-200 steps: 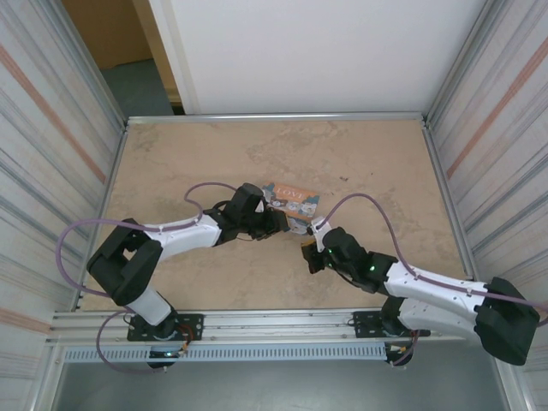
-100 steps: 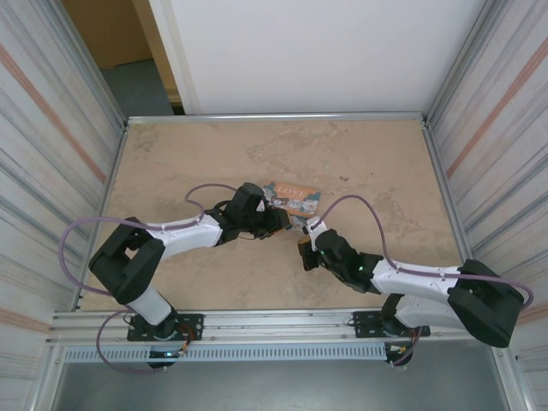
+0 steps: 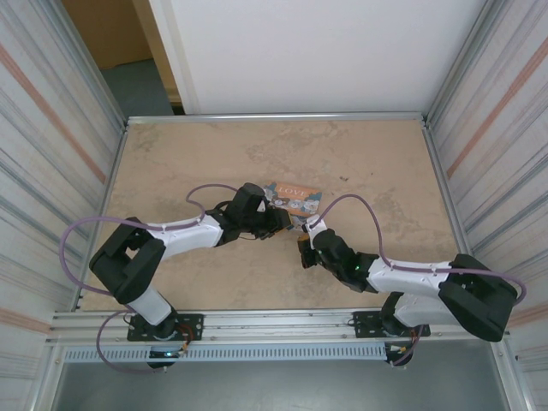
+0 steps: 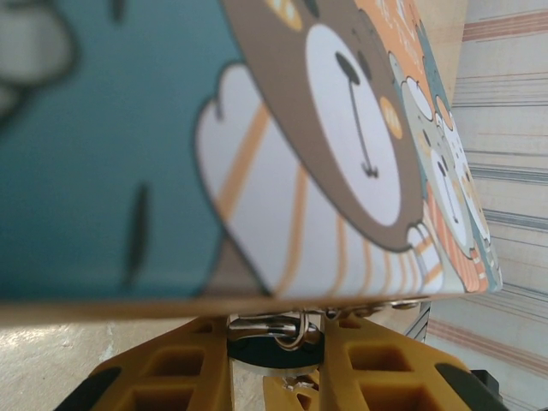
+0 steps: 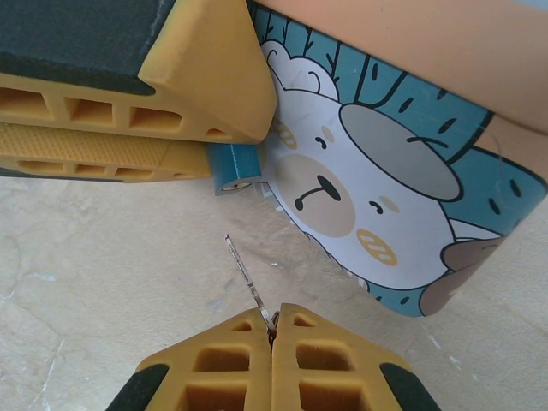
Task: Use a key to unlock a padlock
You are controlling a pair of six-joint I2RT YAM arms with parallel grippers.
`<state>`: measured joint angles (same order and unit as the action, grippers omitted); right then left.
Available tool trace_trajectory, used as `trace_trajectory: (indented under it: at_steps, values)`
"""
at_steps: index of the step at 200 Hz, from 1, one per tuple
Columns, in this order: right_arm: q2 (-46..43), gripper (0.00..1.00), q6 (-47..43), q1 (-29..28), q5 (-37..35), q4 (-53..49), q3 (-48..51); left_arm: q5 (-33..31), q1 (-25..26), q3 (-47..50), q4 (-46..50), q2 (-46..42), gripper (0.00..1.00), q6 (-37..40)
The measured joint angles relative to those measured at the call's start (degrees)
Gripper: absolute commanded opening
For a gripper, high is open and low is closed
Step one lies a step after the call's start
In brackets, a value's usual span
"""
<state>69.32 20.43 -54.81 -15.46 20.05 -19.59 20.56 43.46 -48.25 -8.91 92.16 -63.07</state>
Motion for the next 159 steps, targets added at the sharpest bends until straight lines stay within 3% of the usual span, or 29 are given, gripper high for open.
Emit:
trace_trajectory:
  at_steps: [159]
  values:
    - [3.13,0.0,0.02,1.25,-1.03,3.54,0.0,0.02,0.22,0.0,-0.35,0.96,0.02,0.0]
